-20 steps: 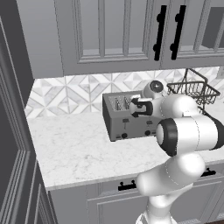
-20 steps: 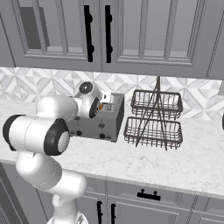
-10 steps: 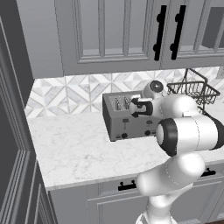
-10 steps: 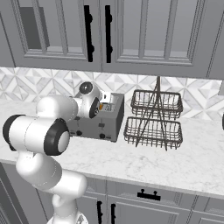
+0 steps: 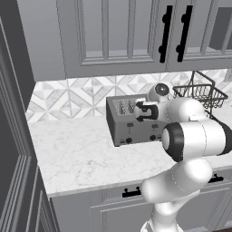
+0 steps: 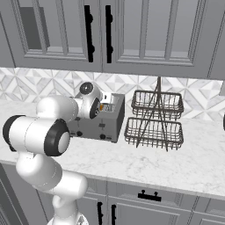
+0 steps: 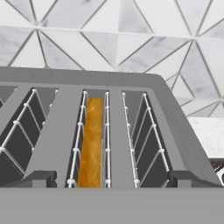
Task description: Start the toaster. Once the lever pops up, take the bread to the plate on the dining counter.
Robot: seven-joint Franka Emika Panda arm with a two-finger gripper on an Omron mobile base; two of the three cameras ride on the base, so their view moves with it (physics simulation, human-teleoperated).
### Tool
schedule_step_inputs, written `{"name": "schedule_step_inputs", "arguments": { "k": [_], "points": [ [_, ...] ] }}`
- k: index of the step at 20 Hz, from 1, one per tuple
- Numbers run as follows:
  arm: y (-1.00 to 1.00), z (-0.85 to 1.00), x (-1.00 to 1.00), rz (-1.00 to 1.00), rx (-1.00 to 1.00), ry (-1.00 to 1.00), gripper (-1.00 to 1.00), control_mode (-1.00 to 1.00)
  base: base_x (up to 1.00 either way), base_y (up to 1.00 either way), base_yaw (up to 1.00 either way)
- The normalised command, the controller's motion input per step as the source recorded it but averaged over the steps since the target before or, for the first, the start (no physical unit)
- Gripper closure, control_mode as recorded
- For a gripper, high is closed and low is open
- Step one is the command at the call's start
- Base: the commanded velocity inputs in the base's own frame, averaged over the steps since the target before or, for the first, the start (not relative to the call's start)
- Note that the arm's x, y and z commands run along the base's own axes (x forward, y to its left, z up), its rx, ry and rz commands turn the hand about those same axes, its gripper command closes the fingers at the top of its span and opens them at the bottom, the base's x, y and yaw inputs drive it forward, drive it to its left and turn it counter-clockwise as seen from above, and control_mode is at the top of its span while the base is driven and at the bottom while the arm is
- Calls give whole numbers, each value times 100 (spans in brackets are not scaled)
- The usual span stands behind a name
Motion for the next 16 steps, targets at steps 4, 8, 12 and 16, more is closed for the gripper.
{"name": "schedule_step_inputs", "arguments": {
  "k": [4,8,12,16],
  "points": [
    [0,0,0,0,0,0,-100,-100,0,0,0],
    [0,0,0,0,0,0,-100,-100,0,0,0],
    [0,0,0,0,0,0,-100,-100,0,0,0],
    [0,0,0,0,0,0,-100,-100,0,0,0]
  ]
}}
